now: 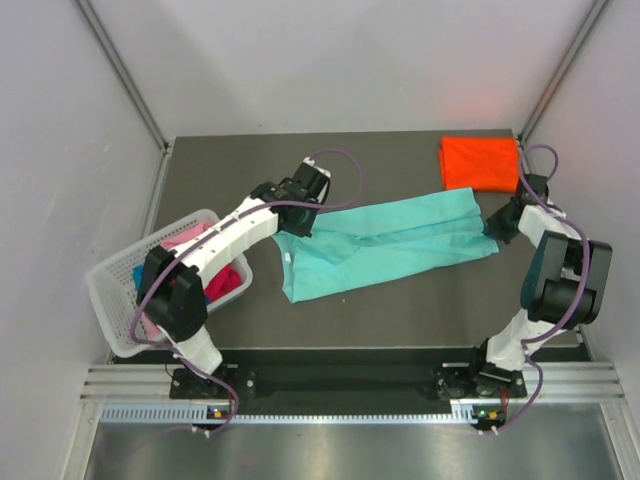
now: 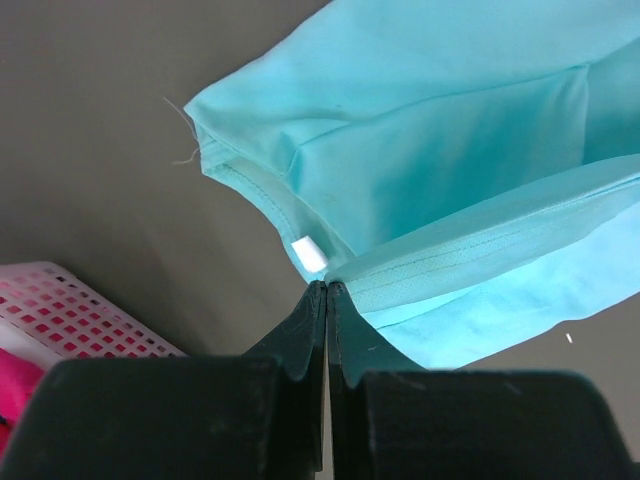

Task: Fold and stack the t-shirts
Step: Fold the tshirt

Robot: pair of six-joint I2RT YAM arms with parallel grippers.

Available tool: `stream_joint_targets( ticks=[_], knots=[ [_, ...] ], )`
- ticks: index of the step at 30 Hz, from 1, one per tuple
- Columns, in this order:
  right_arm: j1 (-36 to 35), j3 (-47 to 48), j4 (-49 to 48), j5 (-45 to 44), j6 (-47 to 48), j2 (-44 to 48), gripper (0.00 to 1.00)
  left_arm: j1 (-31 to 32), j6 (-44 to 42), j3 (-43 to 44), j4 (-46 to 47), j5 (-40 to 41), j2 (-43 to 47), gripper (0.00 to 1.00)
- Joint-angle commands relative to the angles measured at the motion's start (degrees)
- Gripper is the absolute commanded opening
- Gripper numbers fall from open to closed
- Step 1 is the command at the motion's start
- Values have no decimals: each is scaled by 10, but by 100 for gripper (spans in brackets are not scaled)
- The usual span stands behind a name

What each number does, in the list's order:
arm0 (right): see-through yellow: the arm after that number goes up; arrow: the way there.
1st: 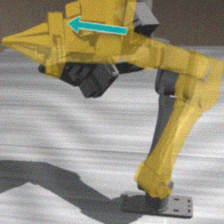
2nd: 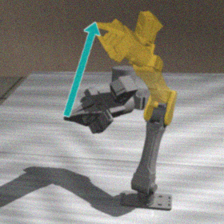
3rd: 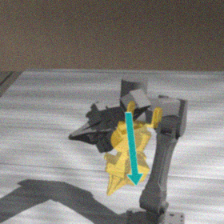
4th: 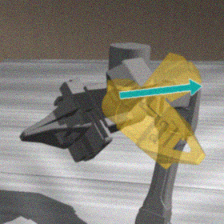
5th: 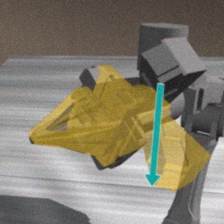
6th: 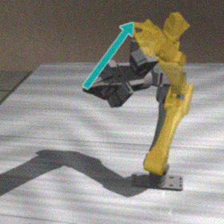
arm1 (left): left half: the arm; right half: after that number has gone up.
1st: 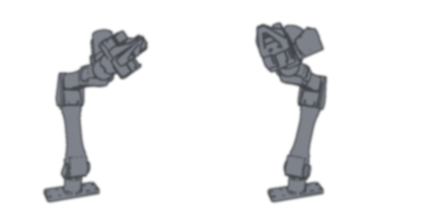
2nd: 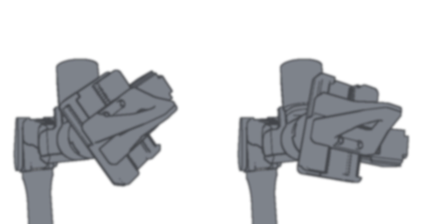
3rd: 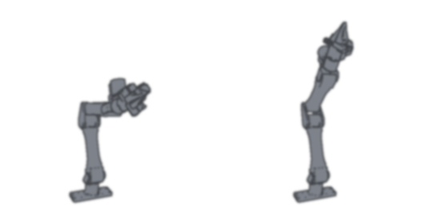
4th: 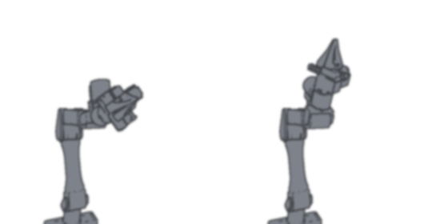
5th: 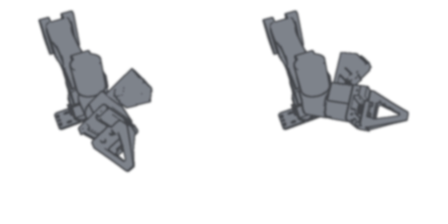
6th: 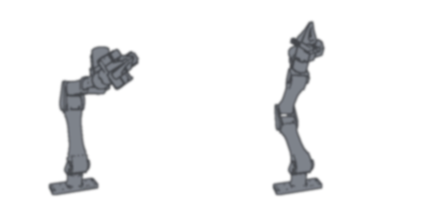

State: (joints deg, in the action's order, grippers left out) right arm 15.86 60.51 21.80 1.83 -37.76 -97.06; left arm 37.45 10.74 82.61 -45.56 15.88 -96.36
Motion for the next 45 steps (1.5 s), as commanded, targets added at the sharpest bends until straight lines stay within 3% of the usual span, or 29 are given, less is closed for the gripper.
stream_joint_targets(
  ticks=[1, 20, 45],
  knots=[
    [-4, 24, -34, -15, -6, 3, 0, -11, -30, 36, -13, 3, -4, 0],
    [-4, 53, -69, 17, -14, -51, 0, -34, -55, 121, -20, 15, -135, 0],
    [-17, 110, -52, 2, -16, -91, 0, -62, -64, 192, -15, 35, -224, 0]
  ],
)
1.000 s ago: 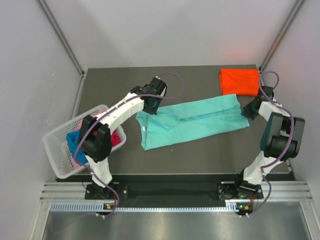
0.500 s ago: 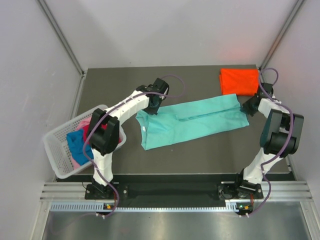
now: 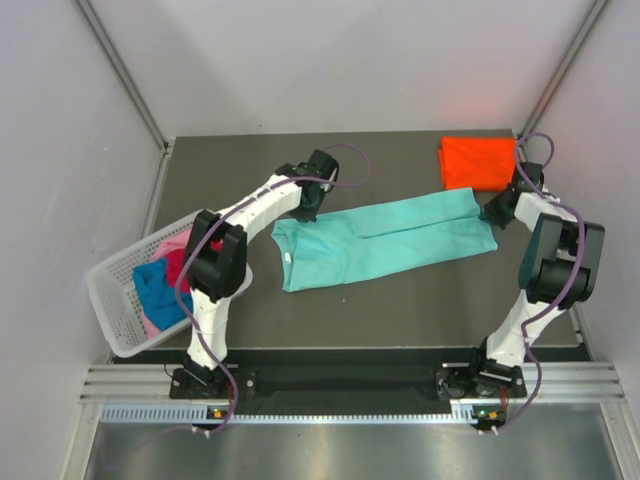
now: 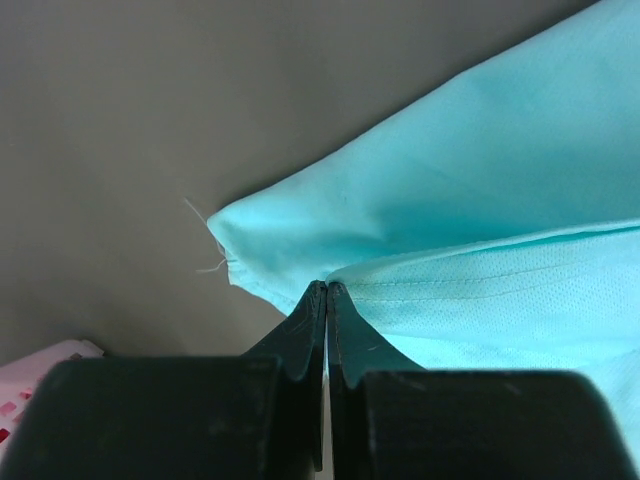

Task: Fold and stack the t-shirts
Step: Fold the tshirt

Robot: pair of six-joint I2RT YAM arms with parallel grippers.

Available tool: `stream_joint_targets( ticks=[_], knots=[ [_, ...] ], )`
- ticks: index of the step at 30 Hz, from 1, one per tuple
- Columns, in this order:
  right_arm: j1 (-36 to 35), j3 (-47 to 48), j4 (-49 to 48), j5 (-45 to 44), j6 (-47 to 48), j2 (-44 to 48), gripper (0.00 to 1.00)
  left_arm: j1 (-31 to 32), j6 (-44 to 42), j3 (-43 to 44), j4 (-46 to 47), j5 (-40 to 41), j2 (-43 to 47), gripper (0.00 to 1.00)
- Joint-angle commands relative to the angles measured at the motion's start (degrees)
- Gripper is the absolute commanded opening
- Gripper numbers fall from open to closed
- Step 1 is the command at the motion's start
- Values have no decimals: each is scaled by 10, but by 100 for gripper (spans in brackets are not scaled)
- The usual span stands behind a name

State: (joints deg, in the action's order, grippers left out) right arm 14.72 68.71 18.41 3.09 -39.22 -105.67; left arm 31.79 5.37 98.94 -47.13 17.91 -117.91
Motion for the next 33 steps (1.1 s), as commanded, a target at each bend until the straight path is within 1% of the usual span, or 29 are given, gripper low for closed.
stream_joint_targets(
  ticks=[1, 5, 8, 9, 10, 11, 13, 14, 15, 17, 20, 21, 22, 24, 25, 26, 27, 28, 30, 33],
  knots=[
    [-5, 33, -17, -10, -2, -8, 0, -7, -11, 29, 1, 17, -13, 0],
    [-6, 47, -3, -3, -2, -11, 1, -7, -11, 35, 8, 38, -19, 0],
    [-9, 56, 7, -8, -6, -4, 7, -9, -9, 44, 14, 46, -18, 5],
    [-9, 67, 27, -25, -7, -3, 10, -9, -9, 60, 9, 48, -21, 7],
    [-10, 72, 41, -28, -8, -1, 10, -9, -9, 67, 6, 49, -26, 10],
    [-9, 77, 65, -46, -9, -1, 10, -9, -10, 74, -4, 55, -29, 16],
    [-7, 83, 86, -63, -9, 5, 17, -9, -11, 91, -9, 62, -29, 23],
    [-7, 81, 100, -68, -12, 10, 21, -9, -13, 93, -8, 66, -26, 33],
    [-7, 75, 104, -73, -13, 15, 26, -9, -13, 95, -5, 66, -14, 39],
    [-7, 65, 108, -72, -16, 34, 28, -8, -10, 94, -4, 59, 1, 41],
    [-11, 49, 115, -69, -16, 62, 29, -4, 4, 85, -9, 7, 36, 41],
    [-12, 45, 116, -68, -16, 70, 29, -2, 9, 69, -9, -20, 46, 41],
    [-13, 37, 118, -63, -16, 84, 28, -2, 11, 58, -4, -97, 66, 41],
    [-18, 21, 118, -53, -15, 98, 27, 0, 28, 15, 7, -155, 98, 41],
    [-18, 18, 119, -50, -13, 109, 26, 3, 36, -1, 23, -206, 108, 41],
    [-19, 14, 119, -49, -11, 113, 25, 9, 46, -20, 37, -222, 120, 41],
    [-19, 3, 119, -40, -10, 116, 24, 12, 51, -61, 53, -235, 140, 41],
    [-19, -1, 118, -35, -9, 118, 24, 15, 61, -80, 83, -241, 147, 41],
    [-19, -18, 112, -16, -9, 115, 24, 23, 70, -123, 95, -243, 153, 40],
    [-19, -51, 89, -16, -9, 104, 23, 31, 96, -162, 95, -236, 144, 39]
  ],
)
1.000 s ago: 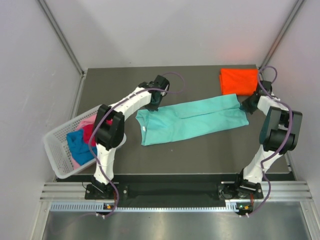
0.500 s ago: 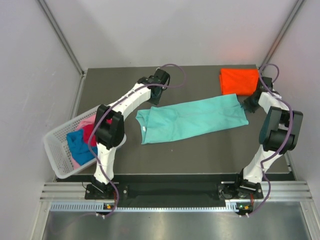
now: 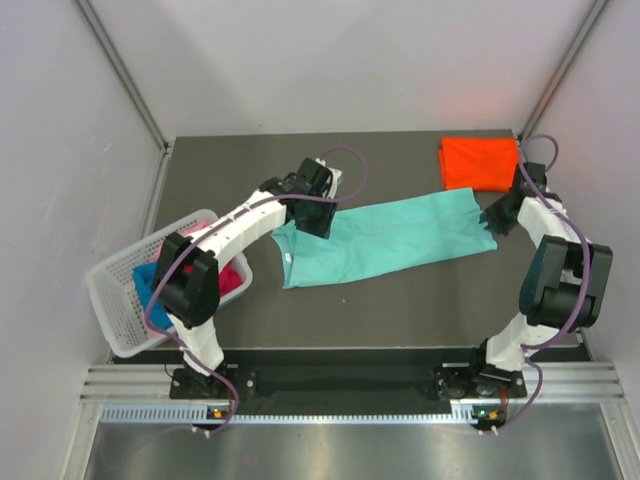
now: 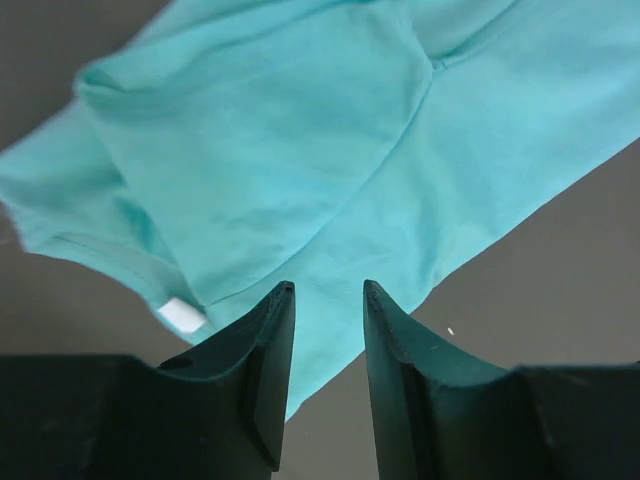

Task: Fold and stack the t-shirts
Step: Fold the tshirt

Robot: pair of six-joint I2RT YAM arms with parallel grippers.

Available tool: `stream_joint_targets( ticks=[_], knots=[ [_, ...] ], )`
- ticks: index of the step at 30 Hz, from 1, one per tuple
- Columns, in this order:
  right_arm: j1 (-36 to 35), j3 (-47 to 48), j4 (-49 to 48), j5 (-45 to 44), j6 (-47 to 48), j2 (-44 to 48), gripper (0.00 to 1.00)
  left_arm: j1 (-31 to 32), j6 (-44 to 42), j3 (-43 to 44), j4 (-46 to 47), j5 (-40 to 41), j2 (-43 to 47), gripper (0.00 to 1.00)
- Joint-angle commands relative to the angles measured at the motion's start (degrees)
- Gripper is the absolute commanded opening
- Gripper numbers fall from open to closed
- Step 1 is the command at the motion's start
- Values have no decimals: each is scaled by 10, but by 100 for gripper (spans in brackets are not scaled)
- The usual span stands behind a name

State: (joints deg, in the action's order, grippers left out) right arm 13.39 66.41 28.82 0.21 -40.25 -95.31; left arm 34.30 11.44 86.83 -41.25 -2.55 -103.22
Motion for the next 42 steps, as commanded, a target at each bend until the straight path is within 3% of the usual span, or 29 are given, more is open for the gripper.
stream_joint_targets(
  ticks=[1, 8, 14, 19, 29, 42],
  knots=[
    [-3, -33, -18, 9, 3, -8, 22, 11, 45, -52, 37, -27, -4, 38],
    [29, -99, -43, -45, 7, -6, 19, 20, 89, -162, 44, 63, 3, 36],
    [39, -151, -56, -90, 9, 42, 18, 45, 140, -253, 66, 81, 71, 36],
    [44, -149, -49, -83, 13, 55, 17, 59, 148, -259, 40, 138, 106, 38],
    [41, -115, -21, -11, 29, 101, 20, 55, 99, -131, 13, 172, 95, 42],
    [8, 14, -68, 81, 60, -35, 24, -29, 69, 47, 31, 67, -93, 41]
  ],
)
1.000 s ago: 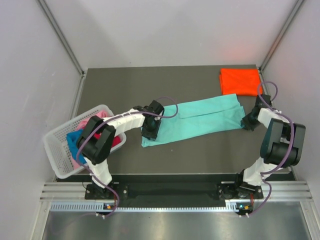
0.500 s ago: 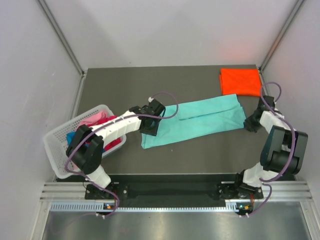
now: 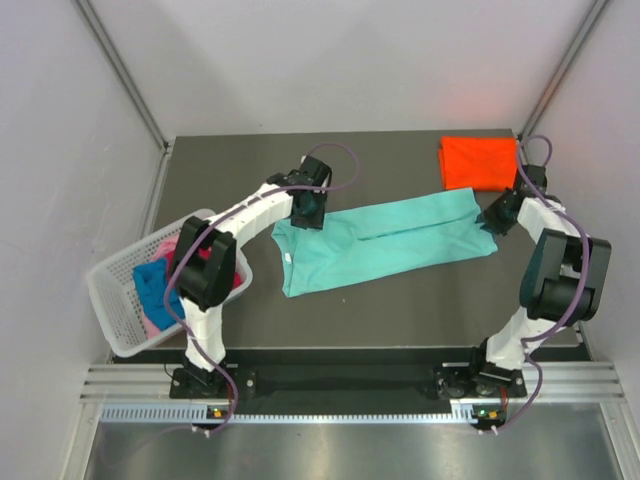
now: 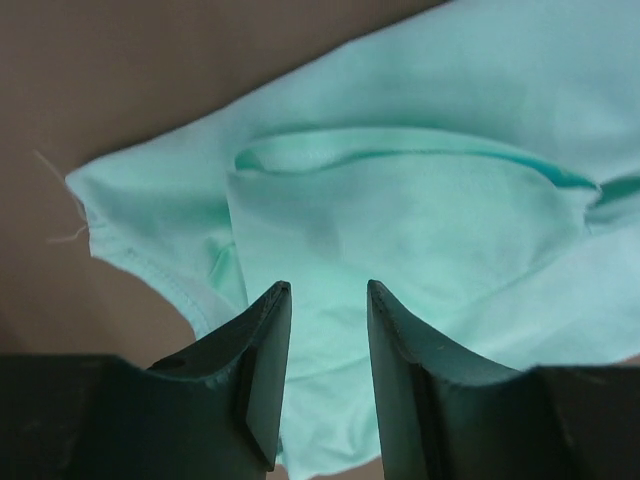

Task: Fold and stack the t-shirts
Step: Fold the tshirt

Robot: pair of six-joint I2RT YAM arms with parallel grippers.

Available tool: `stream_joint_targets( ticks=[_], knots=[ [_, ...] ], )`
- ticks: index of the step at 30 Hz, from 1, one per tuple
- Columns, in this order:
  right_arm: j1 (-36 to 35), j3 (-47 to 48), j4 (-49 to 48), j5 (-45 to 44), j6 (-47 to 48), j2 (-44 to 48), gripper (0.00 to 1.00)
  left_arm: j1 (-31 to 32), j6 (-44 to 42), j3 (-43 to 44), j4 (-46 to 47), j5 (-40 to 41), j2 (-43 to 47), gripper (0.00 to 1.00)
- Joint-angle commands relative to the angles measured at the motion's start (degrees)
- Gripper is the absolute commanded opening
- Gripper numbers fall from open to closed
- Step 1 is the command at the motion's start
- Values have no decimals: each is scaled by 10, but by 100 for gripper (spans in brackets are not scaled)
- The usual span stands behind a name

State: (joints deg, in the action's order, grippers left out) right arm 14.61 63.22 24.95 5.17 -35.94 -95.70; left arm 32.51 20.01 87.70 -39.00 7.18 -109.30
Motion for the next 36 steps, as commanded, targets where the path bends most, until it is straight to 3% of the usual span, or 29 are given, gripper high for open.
stream_joint_targets(
  ticks=[1, 7, 14, 24, 30, 36],
  knots=[
    [-4, 55, -34, 35, 18, -42, 24, -14, -17, 51, 6, -20, -43, 41],
    [-6, 96, -59, 36, 27, -116, 24, -39, -9, 59, -5, 11, -107, 41],
    [-6, 107, -64, 16, 32, -153, 24, -43, -12, 23, -1, 38, -107, 41],
    [2, 137, 74, -49, -3, -51, 32, -35, -50, 69, -34, 13, -21, 44],
    [11, 85, 89, -75, -12, 15, 36, -30, -60, 10, -26, -59, 56, 44],
    [20, 53, 91, -82, -9, 24, 37, -32, -48, -31, -13, -11, 80, 45]
  ],
)
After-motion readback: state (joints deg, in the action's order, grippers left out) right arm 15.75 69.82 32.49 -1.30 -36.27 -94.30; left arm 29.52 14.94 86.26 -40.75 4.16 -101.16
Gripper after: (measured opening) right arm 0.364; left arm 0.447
